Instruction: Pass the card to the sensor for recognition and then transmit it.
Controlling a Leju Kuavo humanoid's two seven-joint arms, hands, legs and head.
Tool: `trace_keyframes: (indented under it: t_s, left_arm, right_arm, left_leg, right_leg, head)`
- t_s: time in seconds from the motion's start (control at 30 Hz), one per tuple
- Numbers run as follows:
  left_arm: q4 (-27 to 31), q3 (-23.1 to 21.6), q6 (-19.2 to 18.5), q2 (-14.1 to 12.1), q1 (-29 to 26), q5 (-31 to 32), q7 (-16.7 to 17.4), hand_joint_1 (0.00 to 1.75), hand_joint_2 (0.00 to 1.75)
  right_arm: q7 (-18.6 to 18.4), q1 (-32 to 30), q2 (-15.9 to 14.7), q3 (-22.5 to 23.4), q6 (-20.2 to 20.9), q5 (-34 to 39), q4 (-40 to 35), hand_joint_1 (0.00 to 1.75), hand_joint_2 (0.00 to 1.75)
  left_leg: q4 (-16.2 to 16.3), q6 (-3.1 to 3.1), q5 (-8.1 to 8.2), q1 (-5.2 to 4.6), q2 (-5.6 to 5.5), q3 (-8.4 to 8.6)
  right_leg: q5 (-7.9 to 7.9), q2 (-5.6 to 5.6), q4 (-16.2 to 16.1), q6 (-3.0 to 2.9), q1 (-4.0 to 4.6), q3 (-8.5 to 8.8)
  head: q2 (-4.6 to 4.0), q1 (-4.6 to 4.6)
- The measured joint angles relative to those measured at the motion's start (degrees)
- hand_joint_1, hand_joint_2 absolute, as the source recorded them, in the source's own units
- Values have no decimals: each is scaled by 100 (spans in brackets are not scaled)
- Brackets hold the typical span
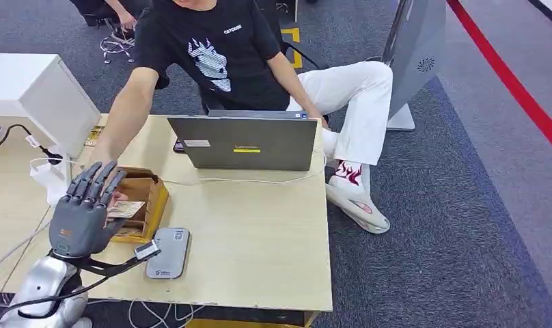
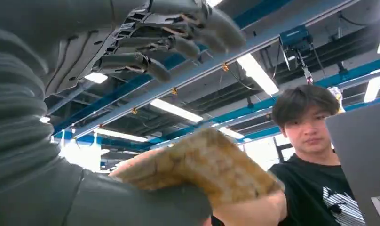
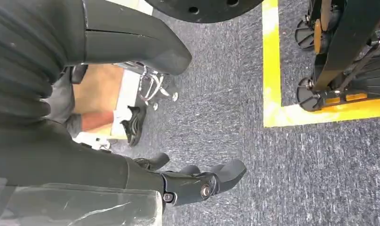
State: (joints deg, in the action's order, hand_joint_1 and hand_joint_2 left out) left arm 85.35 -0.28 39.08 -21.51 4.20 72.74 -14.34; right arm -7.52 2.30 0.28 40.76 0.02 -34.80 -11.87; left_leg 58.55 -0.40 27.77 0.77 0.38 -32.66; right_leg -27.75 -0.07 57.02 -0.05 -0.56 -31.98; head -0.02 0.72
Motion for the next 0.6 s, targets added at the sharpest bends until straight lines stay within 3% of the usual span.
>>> trace_keyframes:
  t_s: [0.47,0.6]
  left_arm:
    - [-52,-11,2,0,-4,-70,-37,175,175]
    - [-52,-170,-22,20,-9,-436,-270,175,175]
  right_arm:
    - [26,-1,33,39,-2,-42,4,0,175]
    - [39,-1,42,55,0,-72,4,0,175]
  left_leg:
    - [0,0,0,-1,0,-1]
    - [0,0,0,-2,-1,0]
  right_leg:
    - [0,0,0,0,0,0]
    - [0,-1,0,0,-1,0]
  head:
    - [0,-2]
    - [2,0]
